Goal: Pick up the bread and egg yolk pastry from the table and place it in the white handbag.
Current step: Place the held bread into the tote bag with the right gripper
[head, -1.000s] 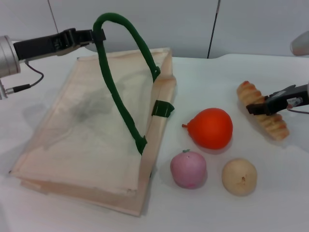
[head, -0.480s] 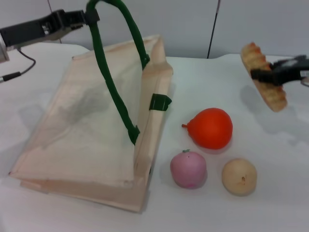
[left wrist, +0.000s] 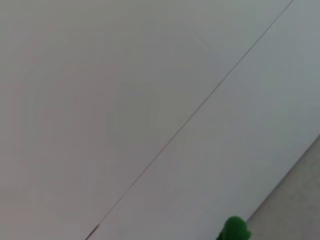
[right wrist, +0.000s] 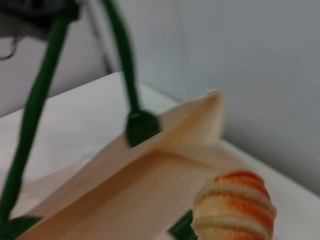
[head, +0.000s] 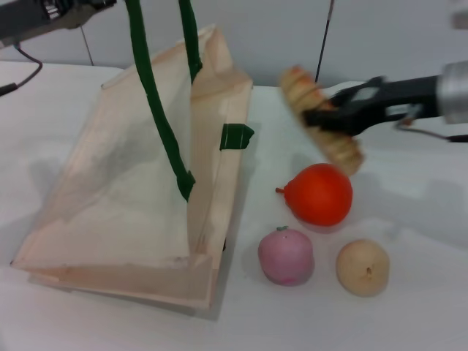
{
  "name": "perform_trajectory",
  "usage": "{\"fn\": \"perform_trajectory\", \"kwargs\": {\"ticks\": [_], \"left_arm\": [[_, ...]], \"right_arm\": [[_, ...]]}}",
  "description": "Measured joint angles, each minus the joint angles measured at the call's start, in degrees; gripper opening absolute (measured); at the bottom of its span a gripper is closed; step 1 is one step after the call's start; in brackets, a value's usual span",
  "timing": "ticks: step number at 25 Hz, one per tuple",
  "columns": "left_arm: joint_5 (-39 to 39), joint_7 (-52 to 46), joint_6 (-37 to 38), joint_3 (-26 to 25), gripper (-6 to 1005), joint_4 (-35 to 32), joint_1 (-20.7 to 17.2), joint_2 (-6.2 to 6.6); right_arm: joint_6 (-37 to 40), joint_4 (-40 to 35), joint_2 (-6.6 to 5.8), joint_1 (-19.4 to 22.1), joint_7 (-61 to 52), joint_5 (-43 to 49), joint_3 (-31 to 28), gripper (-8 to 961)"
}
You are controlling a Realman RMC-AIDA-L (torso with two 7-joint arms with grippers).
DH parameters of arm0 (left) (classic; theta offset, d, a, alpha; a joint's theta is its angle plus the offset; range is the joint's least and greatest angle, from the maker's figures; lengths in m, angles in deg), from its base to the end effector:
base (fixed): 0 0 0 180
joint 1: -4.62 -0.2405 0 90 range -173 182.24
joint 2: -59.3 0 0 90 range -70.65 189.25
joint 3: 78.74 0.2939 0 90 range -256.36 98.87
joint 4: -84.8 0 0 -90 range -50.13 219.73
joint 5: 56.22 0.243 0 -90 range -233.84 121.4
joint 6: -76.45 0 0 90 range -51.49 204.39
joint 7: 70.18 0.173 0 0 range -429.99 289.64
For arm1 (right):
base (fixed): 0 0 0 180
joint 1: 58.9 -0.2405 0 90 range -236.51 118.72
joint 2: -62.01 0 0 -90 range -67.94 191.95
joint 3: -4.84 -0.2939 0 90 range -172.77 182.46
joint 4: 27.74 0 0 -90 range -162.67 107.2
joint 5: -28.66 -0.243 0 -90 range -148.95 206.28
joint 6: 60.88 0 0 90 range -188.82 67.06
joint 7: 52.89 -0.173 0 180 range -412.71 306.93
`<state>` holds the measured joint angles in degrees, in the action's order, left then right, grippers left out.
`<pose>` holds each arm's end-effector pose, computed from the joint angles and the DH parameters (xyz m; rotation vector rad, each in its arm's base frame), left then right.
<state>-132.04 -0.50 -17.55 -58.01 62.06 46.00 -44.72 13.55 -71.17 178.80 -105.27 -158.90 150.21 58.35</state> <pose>-0.2635 0.4644 0.1019 -2.3116 -1.2050 -1.3305 0.1969 0.4870 -0.0436 -2.7449 0.6729 0.3347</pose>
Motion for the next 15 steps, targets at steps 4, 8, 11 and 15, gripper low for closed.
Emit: {"fn": "perform_trajectory", "kwargs": {"ticks": [4,8,11,15], "left_arm": [[-1.1,-0.1,-1.0,0.0,161,0.0,0.3,0.1],[-1.2,-0.1,-1.1,0.0,163,0.0,1.1,0.12],[-1.2,-0.2,-1.1,0.0,164,0.0,1.6,0.14],[-1.3,-0.4,-1.1,0.2,166,0.0,2.0,0.2]], "right_arm": [[-2.7,5.7,0.01,-4.1,0.0,-1.8,5.9,314],[-5.8,10.6,0.18,-8.2,-0.3,-3.5,12.3,312],[-7.0,12.5,0.24,-10.4,-0.7,-6.6,17.8,309],[-8.5,12.4,0.25,-12.4,-2.6,-11.2,25.4,299]]}}
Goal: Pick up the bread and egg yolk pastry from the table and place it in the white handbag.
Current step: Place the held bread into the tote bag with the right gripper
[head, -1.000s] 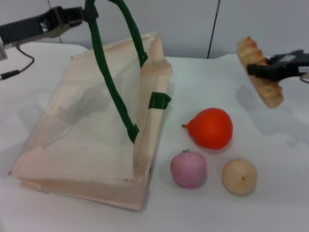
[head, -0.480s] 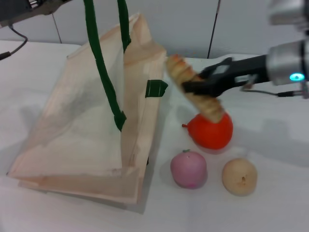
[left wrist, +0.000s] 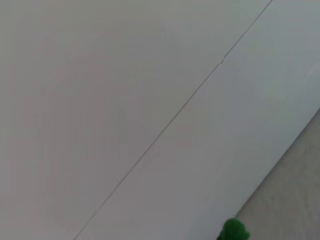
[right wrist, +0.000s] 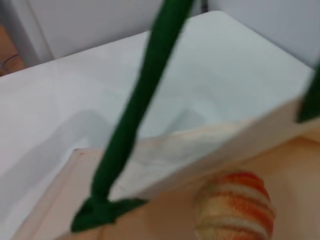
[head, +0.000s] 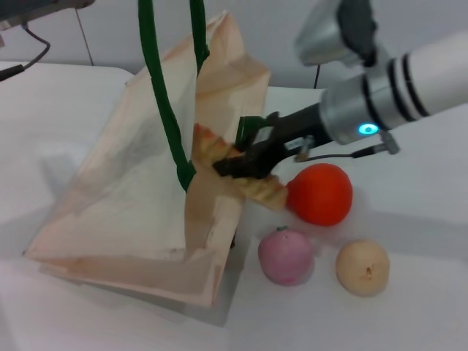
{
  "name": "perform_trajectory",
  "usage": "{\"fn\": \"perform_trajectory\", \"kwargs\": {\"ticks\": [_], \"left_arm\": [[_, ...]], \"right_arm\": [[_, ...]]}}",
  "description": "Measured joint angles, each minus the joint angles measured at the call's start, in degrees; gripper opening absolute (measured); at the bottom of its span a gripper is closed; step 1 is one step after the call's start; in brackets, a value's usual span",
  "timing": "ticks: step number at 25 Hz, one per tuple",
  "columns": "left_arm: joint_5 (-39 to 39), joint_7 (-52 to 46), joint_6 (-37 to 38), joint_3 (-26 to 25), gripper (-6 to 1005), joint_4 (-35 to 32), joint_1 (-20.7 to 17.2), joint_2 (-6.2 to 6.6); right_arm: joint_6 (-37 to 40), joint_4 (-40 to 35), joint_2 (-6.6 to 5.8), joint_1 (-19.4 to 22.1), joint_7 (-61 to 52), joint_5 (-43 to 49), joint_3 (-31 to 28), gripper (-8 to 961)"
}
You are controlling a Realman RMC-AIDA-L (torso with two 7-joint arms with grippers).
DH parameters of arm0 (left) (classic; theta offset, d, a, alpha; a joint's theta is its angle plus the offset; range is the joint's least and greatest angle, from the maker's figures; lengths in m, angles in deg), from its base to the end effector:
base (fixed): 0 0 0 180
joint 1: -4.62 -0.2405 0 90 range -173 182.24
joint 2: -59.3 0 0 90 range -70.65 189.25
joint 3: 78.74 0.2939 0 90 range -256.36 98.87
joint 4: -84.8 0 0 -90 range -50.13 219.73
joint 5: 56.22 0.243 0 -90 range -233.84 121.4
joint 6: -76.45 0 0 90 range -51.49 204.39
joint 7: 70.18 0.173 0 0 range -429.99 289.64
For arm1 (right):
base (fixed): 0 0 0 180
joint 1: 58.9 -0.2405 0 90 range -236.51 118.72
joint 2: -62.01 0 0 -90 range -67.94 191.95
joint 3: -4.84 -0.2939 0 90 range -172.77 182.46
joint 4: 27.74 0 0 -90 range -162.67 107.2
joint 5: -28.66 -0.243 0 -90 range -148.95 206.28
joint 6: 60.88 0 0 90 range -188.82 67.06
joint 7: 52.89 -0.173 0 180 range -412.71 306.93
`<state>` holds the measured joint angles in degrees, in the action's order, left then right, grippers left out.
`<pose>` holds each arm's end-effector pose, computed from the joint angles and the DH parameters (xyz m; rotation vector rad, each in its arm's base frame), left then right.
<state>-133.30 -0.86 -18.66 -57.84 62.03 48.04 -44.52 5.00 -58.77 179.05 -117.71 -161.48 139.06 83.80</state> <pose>-0.2432 0.4720 0.1061 -2.3494 -1.1579 -1.3749 0.1232 0.4753 -0.1381 -2.9945 0.4969 0.1057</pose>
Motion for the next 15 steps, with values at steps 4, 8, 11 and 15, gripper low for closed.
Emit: {"fn": "perform_trajectory", "kwargs": {"ticks": [4,8,11,15], "left_arm": [[0.1,-0.2,0.3,0.3,167,0.0,0.9,0.02],[0.5,-0.3,0.5,0.6,169,0.3,2.0,0.03],[1.1,-0.3,0.6,0.7,170,0.4,2.3,0.03],[3.0,-0.4,1.5,0.9,172,0.5,2.6,-0.07]], "right_arm": [[-4.4,-1.4,0.1,-2.3,-5.2,-2.2,9.9,289],[-9.4,-5.3,0.18,-3.4,-11.3,-4.1,20.3,287],[-13.1,-10.5,-0.03,-3.3,-15.5,-4.0,26.4,288],[-15.6,-15.5,-0.22,-2.5,-17.4,-3.6,29.7,273]]}}
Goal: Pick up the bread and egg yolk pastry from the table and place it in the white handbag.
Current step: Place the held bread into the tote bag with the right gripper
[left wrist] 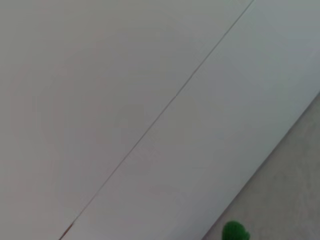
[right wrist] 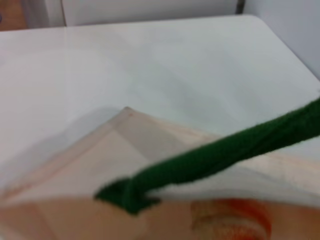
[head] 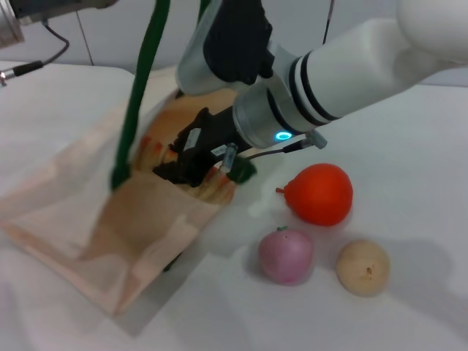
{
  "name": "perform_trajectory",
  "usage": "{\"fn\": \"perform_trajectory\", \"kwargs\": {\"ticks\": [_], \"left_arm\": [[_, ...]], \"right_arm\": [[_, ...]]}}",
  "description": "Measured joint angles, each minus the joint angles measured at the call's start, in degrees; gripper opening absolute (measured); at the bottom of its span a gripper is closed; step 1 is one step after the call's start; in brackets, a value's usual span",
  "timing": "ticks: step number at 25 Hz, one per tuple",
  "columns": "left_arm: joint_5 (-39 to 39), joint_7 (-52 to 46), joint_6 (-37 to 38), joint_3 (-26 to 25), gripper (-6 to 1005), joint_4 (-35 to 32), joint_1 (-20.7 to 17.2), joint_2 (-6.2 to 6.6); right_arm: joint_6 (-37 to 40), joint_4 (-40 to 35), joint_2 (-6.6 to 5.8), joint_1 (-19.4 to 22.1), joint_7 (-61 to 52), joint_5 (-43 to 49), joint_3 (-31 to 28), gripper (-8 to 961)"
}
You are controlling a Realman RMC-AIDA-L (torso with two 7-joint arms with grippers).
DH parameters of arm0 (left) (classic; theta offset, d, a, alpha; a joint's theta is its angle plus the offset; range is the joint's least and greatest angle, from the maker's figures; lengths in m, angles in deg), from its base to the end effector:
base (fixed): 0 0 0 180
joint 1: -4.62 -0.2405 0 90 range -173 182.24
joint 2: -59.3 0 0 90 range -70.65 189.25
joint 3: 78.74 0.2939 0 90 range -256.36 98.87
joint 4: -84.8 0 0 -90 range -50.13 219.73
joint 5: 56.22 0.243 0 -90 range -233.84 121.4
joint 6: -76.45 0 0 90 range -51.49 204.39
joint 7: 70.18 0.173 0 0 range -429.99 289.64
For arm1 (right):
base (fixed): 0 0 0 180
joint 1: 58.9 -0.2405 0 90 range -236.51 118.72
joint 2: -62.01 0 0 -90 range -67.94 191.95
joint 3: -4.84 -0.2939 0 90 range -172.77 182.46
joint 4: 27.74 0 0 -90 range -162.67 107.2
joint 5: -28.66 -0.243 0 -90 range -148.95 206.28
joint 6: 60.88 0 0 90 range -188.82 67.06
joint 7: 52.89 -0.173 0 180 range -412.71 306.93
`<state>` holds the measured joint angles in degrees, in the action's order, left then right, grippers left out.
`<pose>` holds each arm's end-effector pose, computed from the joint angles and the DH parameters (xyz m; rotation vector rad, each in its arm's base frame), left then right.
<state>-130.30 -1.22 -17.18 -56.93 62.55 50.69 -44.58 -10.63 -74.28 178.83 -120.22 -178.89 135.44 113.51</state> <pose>-0.2284 0.4829 0.0940 -2.4109 -1.1664 -1.3019 0.0443 0.4506 -0.1879 -2.9504 0.1687 -0.0330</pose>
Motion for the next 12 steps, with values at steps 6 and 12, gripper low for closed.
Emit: {"fn": "perform_trajectory", "kwargs": {"ticks": [6,12], "left_arm": [[1.9,-0.1,1.5,0.4,174,0.2,1.1,-0.44],[2.0,0.0,0.0,0.7,176,1.5,3.0,-0.53]], "right_arm": [[-1.7,-3.7,-0.03,1.2,0.2,2.4,1.5,271],[-6.1,-3.7,0.04,0.9,-0.1,3.1,6.2,271]]}}
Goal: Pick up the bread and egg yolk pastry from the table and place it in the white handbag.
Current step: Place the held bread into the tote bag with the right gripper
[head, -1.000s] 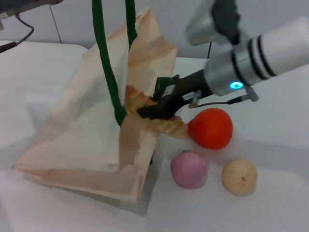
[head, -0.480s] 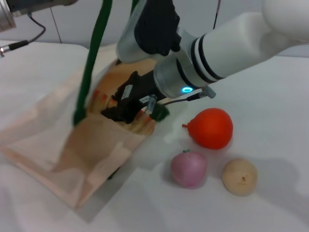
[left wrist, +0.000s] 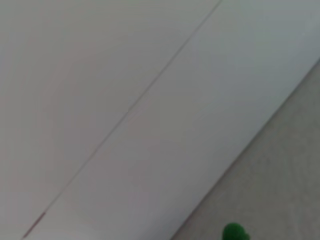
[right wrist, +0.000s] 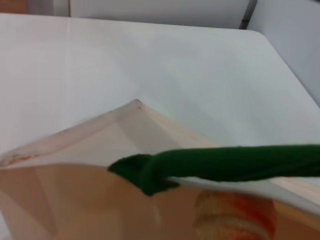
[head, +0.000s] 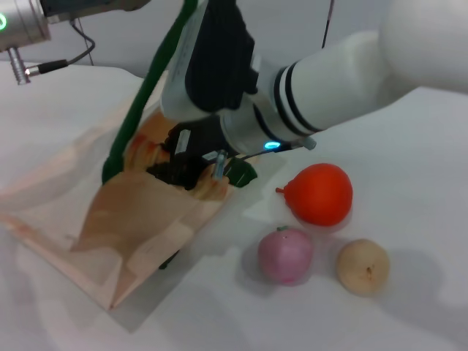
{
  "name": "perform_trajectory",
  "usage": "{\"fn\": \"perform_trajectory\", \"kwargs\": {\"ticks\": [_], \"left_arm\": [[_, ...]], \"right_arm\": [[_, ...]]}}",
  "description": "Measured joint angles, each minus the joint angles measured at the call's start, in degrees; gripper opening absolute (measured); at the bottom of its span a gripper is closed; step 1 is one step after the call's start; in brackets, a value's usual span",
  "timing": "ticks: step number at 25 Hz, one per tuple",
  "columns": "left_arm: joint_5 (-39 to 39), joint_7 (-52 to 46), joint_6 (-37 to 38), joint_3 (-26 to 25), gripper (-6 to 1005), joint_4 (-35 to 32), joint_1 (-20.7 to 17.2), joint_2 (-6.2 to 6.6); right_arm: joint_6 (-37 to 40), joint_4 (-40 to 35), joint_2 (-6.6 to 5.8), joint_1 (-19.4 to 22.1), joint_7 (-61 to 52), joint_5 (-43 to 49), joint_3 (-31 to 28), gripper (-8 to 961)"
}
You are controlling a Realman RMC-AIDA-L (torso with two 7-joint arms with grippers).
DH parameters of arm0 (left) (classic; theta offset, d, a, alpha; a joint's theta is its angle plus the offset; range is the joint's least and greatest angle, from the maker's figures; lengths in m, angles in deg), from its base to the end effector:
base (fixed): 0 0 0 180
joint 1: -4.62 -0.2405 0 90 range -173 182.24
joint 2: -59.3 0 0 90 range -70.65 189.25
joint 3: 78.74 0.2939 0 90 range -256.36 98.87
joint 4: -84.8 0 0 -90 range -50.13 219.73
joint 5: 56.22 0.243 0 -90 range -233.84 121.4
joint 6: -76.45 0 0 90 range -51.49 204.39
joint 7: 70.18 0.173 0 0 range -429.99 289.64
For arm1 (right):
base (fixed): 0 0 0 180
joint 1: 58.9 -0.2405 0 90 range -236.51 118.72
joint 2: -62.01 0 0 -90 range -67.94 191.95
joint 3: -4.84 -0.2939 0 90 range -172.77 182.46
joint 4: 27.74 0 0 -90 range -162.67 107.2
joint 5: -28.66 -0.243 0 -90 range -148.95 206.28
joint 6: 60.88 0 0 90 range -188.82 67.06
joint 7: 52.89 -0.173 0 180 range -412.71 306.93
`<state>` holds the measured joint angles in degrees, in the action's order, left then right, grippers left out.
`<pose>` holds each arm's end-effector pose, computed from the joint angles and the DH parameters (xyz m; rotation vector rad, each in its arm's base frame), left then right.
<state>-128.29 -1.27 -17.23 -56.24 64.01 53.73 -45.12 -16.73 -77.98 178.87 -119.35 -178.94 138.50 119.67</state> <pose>-0.2062 0.4891 0.0769 -2.4938 -1.1667 -1.2764 0.0388 0.4432 -0.2003 -2.8980 -0.0276 -0.0551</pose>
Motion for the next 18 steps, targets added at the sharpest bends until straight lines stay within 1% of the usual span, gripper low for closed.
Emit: {"fn": "perform_trajectory", "kwargs": {"ticks": [4,9,11,15,18], "left_arm": [[-0.2,0.0,-1.7,0.0,178,0.0,0.6,-0.05],[-0.4,0.0,-2.4,0.0,180,0.1,1.4,-0.1],[-0.5,0.0,-2.5,0.0,181,0.1,1.6,-0.15],[-0.5,0.0,-2.6,0.0,182,0.1,1.9,-0.18],[-0.4,-0.1,-3.2,0.0,184,0.1,2.6,-0.56]], "right_arm": [[-2.6,0.0,0.04,0.0,0.0,0.1,3.3,270],[-3.8,-0.4,0.16,-0.2,0.3,0.1,5.7,259],[-4.7,-0.8,0.19,-0.6,0.4,0.1,7.8,258],[-9.0,-2.4,0.2,-0.9,0.4,0.1,12.2,255],[-12.1,-1.4,0.18,-1.0,0.4,0.4,13.4,252]]}}
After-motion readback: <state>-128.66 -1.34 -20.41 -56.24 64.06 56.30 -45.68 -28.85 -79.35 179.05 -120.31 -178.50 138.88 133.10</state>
